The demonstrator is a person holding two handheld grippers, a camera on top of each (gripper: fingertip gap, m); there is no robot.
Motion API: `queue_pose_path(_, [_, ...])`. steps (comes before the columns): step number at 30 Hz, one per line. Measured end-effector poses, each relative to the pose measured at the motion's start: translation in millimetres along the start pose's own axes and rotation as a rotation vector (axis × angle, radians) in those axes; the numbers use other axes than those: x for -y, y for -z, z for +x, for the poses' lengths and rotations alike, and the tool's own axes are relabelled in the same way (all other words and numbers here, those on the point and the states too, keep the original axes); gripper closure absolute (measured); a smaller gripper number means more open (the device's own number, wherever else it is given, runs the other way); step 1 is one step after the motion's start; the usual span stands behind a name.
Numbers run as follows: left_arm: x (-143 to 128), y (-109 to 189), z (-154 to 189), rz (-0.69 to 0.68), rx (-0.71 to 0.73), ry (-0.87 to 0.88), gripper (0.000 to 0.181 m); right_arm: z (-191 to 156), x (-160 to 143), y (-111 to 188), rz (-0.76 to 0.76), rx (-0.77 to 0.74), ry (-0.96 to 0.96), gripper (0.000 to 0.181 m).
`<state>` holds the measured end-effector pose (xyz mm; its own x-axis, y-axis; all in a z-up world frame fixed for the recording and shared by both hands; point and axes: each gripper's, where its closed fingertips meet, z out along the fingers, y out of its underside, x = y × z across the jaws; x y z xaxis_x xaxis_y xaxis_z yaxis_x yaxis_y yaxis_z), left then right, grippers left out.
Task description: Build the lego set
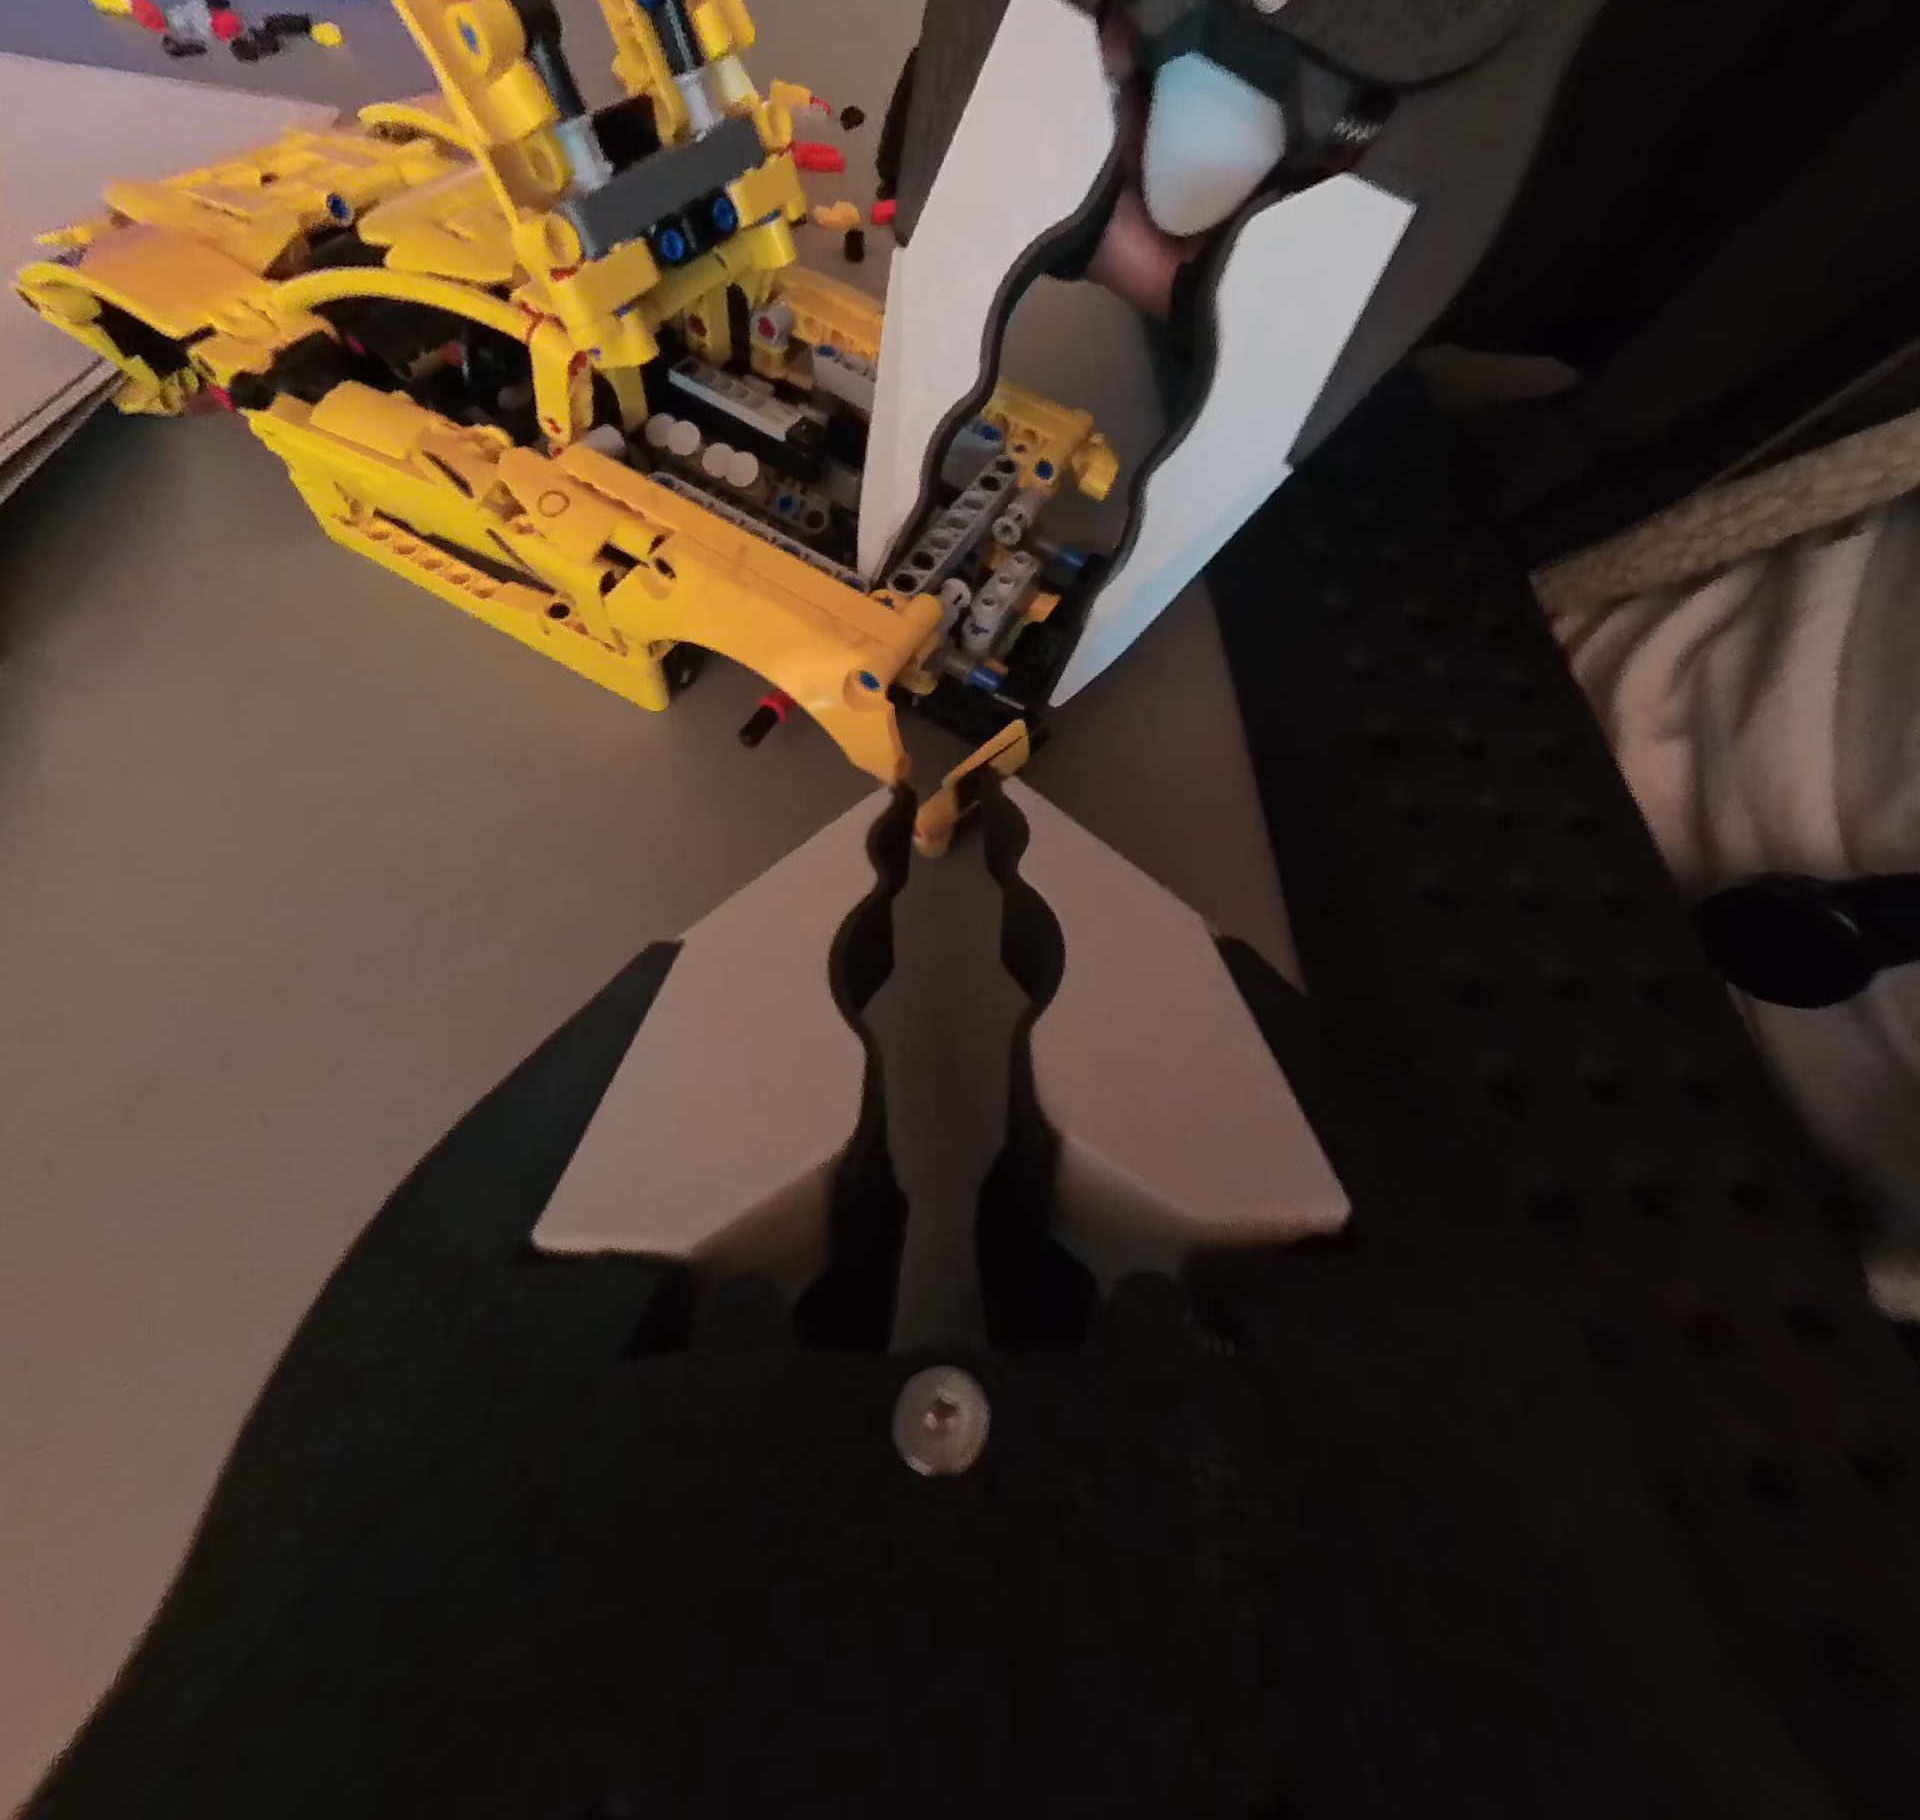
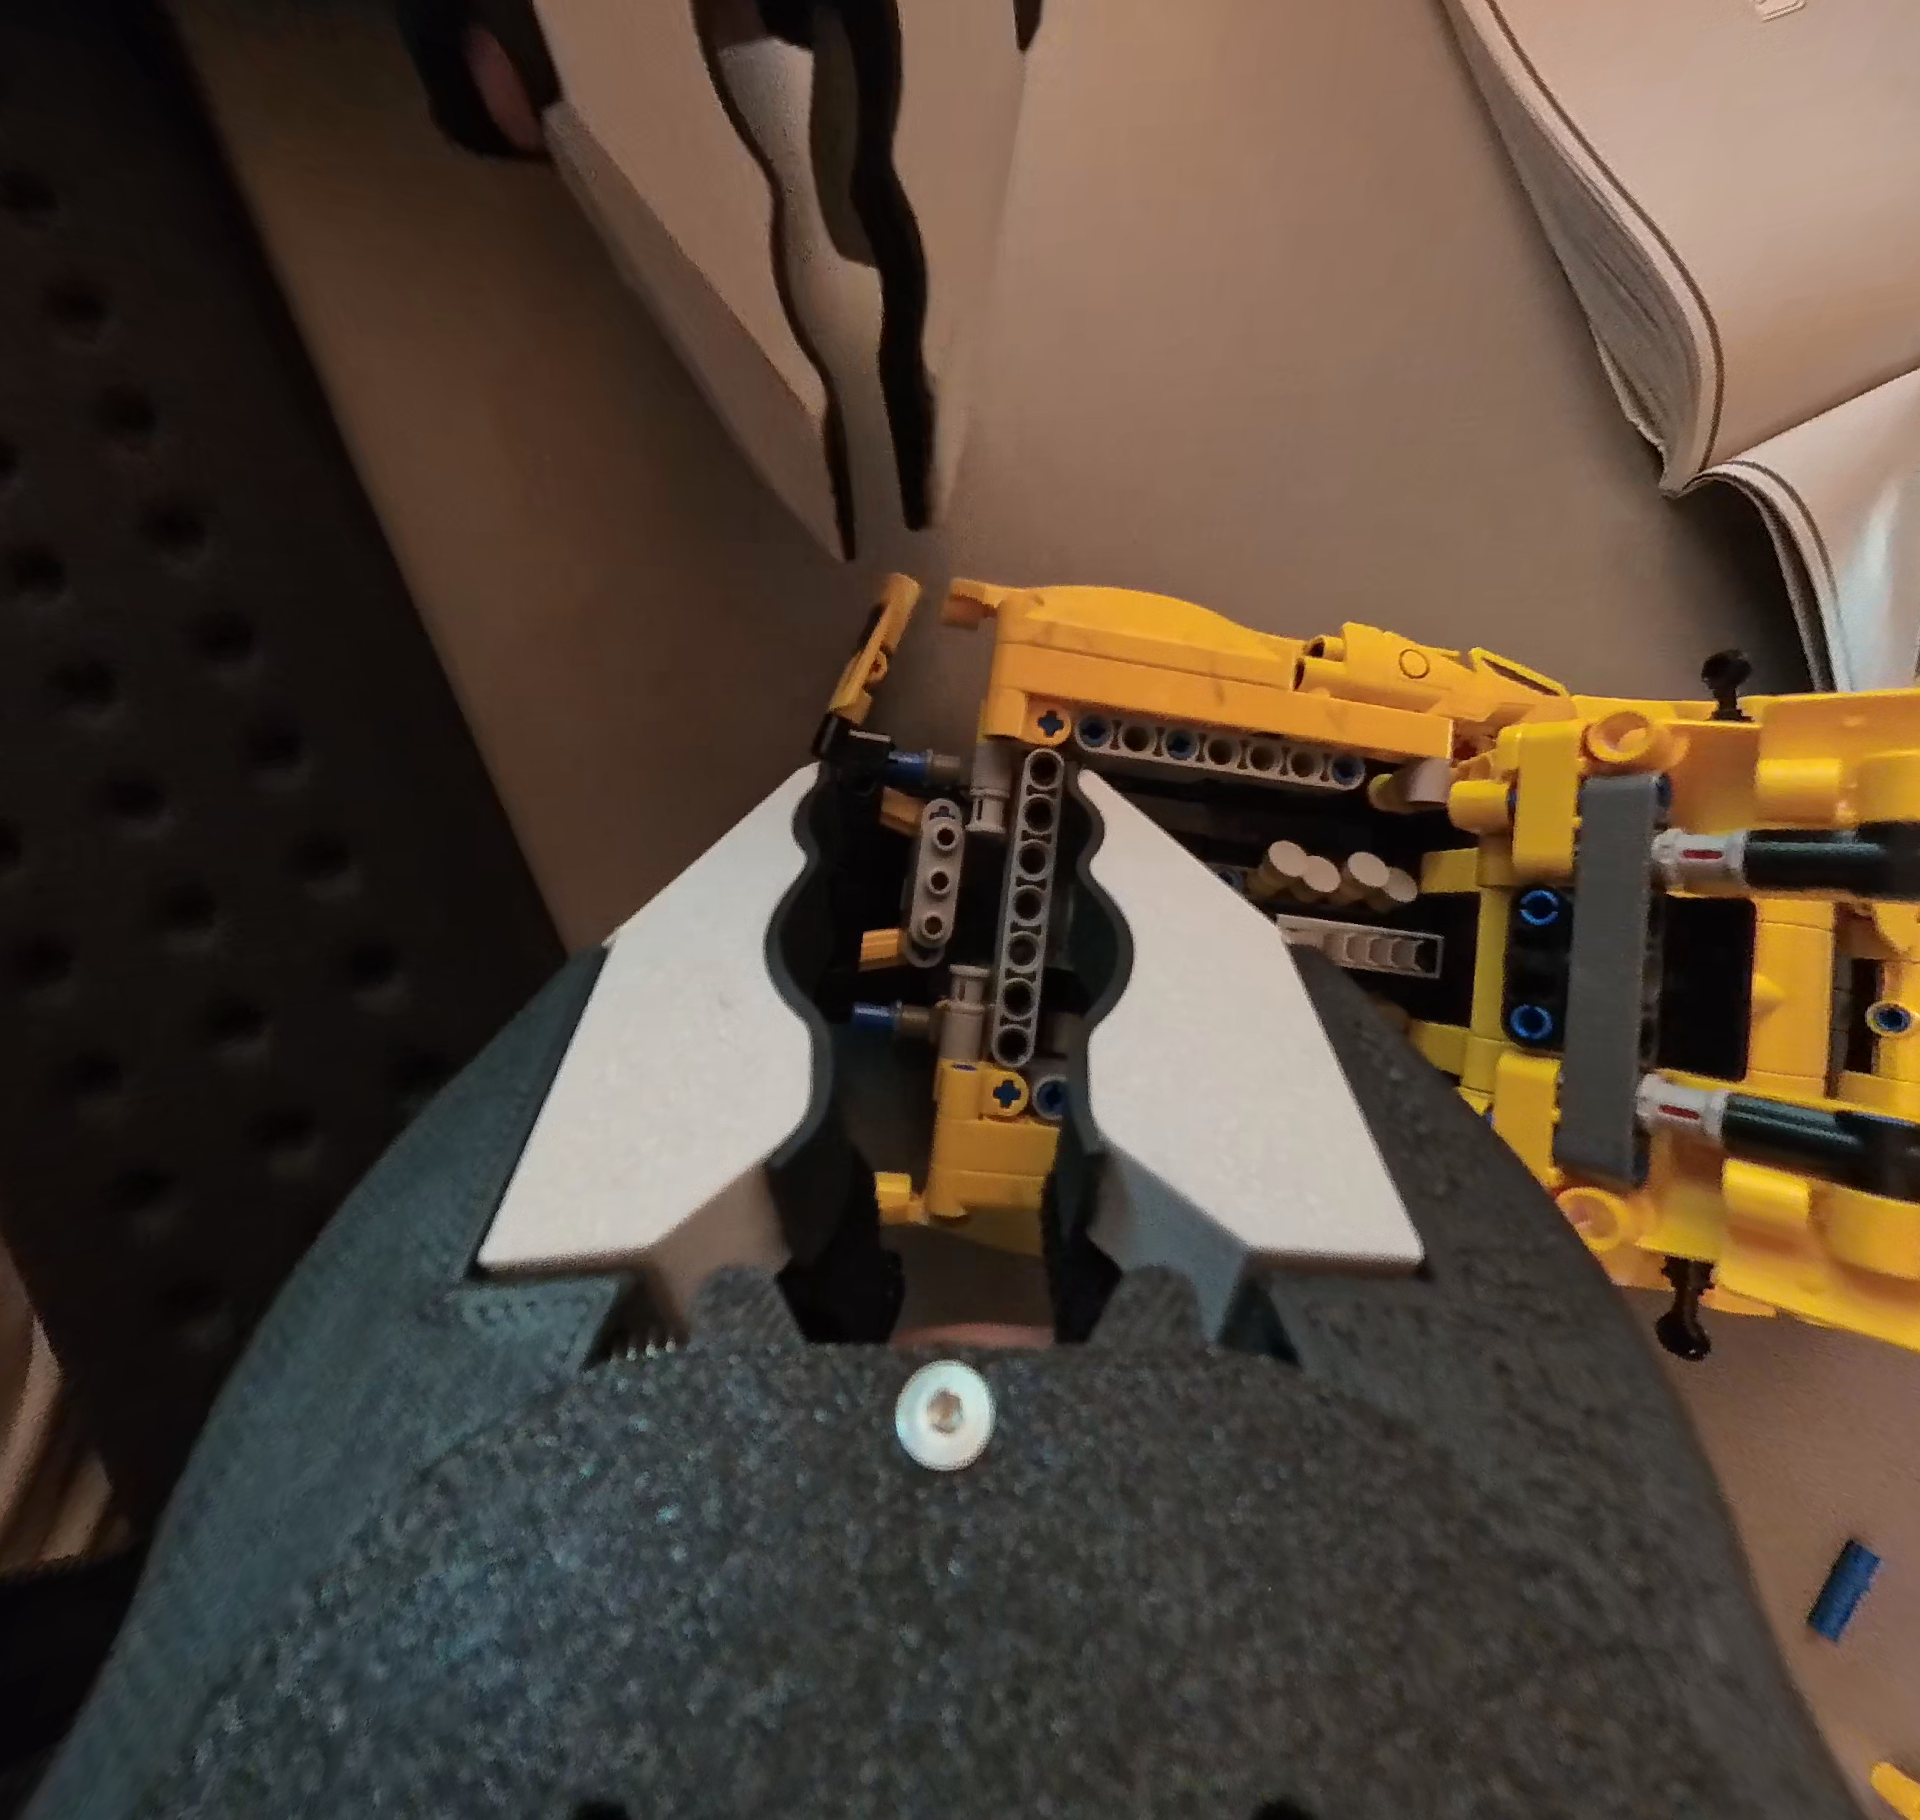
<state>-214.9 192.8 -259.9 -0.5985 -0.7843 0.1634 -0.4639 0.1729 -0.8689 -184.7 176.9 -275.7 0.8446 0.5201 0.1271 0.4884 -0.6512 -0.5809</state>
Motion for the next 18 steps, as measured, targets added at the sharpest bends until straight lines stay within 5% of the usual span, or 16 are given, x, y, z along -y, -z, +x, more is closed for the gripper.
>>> queue_pose_path(8, [-9,-17,6,-0.065,-0.01,-0.048,0.159,0,0,0,0.013,0.012,0.029,0.139])
queue_pose_path(18, [-7,-18,6,-0.062,-0.035,-0.124,0.175,-2,0,1,0.004,0.045,0.012,0.137])
